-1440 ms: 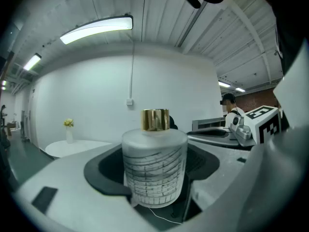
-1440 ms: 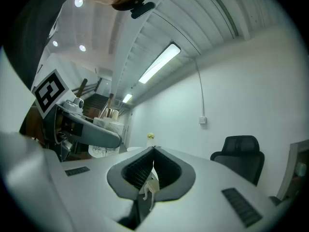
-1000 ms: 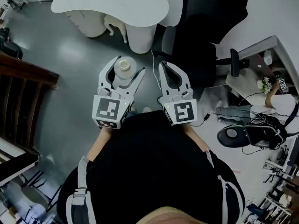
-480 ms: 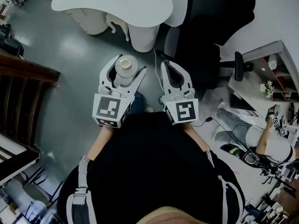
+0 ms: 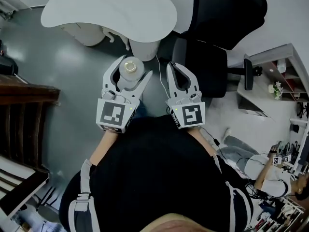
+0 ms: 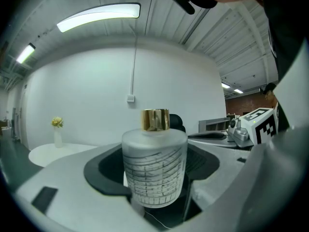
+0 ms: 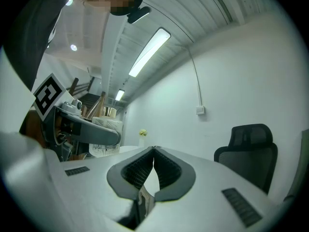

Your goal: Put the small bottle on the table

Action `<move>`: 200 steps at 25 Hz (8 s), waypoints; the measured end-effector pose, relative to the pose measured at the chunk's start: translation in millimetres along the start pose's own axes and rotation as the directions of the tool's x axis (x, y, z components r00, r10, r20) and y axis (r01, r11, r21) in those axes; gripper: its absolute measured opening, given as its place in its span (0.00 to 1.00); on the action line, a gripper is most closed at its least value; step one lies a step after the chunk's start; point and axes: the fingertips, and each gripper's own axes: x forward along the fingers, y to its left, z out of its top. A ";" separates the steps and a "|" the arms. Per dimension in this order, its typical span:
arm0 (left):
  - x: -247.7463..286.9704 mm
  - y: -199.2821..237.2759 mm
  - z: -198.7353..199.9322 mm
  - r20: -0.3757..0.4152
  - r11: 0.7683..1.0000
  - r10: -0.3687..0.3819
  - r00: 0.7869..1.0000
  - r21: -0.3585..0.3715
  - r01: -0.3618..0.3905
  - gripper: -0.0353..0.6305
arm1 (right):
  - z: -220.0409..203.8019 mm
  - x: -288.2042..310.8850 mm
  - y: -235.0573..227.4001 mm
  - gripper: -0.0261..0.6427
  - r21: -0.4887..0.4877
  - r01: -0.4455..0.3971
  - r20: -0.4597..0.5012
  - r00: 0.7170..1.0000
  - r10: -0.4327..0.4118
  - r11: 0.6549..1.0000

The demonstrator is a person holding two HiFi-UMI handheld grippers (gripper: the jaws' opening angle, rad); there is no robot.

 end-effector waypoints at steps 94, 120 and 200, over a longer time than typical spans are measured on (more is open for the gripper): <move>429.7 170.8 1.3 -0.081 0.922 -0.382 0.921 0.031 0.385 0.56 | -99.9 342.5 -258.1 0.07 -0.051 0.241 -0.161 0.956 -0.246 0.969; 524.9 171.1 -74.7 -0.126 0.882 -0.467 0.875 0.007 0.471 0.56 | -193.0 372.3 -302.2 0.07 -0.042 0.250 -0.285 0.925 -0.252 0.967; 547.4 182.2 -203.5 -0.418 0.890 -0.387 0.822 0.063 0.452 0.59 | -255.8 369.4 -285.8 0.07 0.061 0.278 -0.417 0.880 -0.229 0.959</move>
